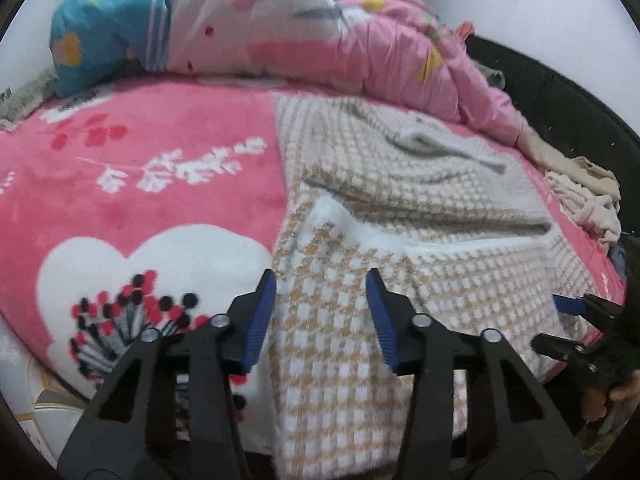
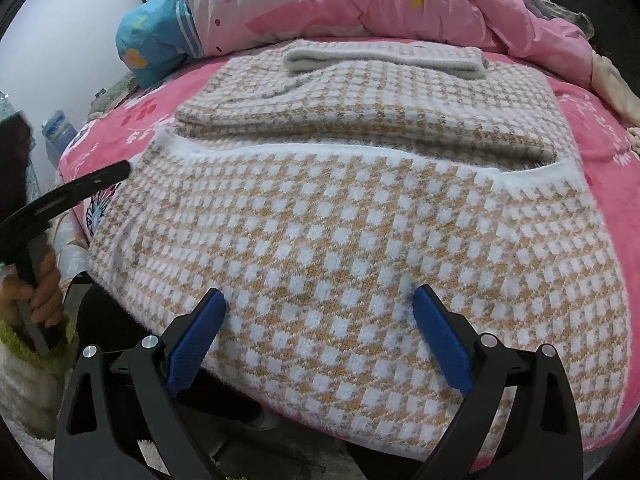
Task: Fold large clothes
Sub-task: 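Reach the left gripper to the coat's white-trimmed side edge and grasp it, then grasp the same coat edge with the right gripper beside the left gripper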
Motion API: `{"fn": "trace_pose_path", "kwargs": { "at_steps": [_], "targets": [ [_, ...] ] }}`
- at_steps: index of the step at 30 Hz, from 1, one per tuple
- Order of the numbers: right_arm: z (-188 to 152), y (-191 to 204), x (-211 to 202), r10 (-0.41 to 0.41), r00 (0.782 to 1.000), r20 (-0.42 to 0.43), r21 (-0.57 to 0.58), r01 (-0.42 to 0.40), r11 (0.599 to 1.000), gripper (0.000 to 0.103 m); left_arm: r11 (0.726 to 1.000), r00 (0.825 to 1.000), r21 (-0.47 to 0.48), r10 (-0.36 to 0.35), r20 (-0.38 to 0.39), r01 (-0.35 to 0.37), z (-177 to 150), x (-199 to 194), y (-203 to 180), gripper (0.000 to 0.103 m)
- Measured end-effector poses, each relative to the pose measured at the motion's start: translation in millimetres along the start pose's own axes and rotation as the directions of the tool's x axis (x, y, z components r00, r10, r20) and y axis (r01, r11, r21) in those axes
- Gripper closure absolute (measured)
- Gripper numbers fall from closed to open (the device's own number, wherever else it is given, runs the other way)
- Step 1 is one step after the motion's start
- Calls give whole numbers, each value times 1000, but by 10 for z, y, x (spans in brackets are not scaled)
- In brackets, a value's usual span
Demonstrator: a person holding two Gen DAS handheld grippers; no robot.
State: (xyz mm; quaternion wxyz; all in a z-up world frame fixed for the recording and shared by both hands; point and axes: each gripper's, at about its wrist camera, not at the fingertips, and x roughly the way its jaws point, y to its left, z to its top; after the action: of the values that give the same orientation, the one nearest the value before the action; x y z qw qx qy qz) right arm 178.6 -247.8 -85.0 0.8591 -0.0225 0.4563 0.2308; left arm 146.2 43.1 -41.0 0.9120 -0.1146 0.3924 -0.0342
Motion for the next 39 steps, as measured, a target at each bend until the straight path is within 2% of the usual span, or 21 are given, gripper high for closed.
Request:
{"fn": "trace_pose_path", "kwargs": {
  "at_steps": [4,7,10,12,16,20,25,26,28,29,30,31,34,35,38,39],
  "targets": [
    [11,15,14,0,1000,-1,-4,0,1000,10,1000,999,-12,-23,-26,23,83,154,29,68],
    [17,17,20,-1,1000,-1,-3,1,1000,10,996,996,-17,-84,-15,84,138,136,34,73],
    [26,18,28,-1,1000,-1,-2,1,1000,10,989,989,-24,-147,-5,147,154,109,38,73],
    [27,17,30,-1,1000,-1,-2,1,1000,10,985,985,-39,-168,-27,166,157,158,54,73],
    [23,19,32,-3,1000,-2,-1,3,1000,10,977,978,-103,-196,-74,188,208,352,158,73],
    [27,21,37,-3,1000,-2,-1,3,1000,10,954,963,-190,-251,-94,230,340,553,262,73],
    [25,22,39,-4,1000,-4,-3,4,1000,10,947,954,-201,-277,-117,250,401,672,230,71],
    [24,23,40,-5,1000,-4,-3,5,1000,10,939,946,-207,-303,-116,276,388,640,229,71],
    [24,25,41,-5,1000,-2,-2,5,1000,10,909,920,-227,-379,-101,350,374,570,259,70],
    [25,26,41,-6,1000,-2,-2,6,1000,10,887,900,-234,-427,-87,398,351,514,269,67],
    [22,23,40,-7,1000,-1,-2,7,1000,10,878,891,-232,-447,-84,418,331,486,274,66],
    [25,24,41,-6,1000,-2,-2,6,1000,10,880,890,-225,-446,-88,419,313,476,267,63],
    [19,18,37,-6,1000,-4,-3,6,1000,10,934,931,-189,-334,-148,304,272,561,258,62],
    [23,23,38,-7,1000,-5,-2,7,1000,10,937,931,-193,-325,-168,292,260,606,264,63],
    [23,21,35,-11,1000,-8,-1,11,1000,10,928,928,-208,-342,-150,308,265,574,292,63],
    [24,19,37,-12,1000,-9,-1,12,1000,10,913,916,-213,-379,-132,348,263,536,292,62]
  ]
}}
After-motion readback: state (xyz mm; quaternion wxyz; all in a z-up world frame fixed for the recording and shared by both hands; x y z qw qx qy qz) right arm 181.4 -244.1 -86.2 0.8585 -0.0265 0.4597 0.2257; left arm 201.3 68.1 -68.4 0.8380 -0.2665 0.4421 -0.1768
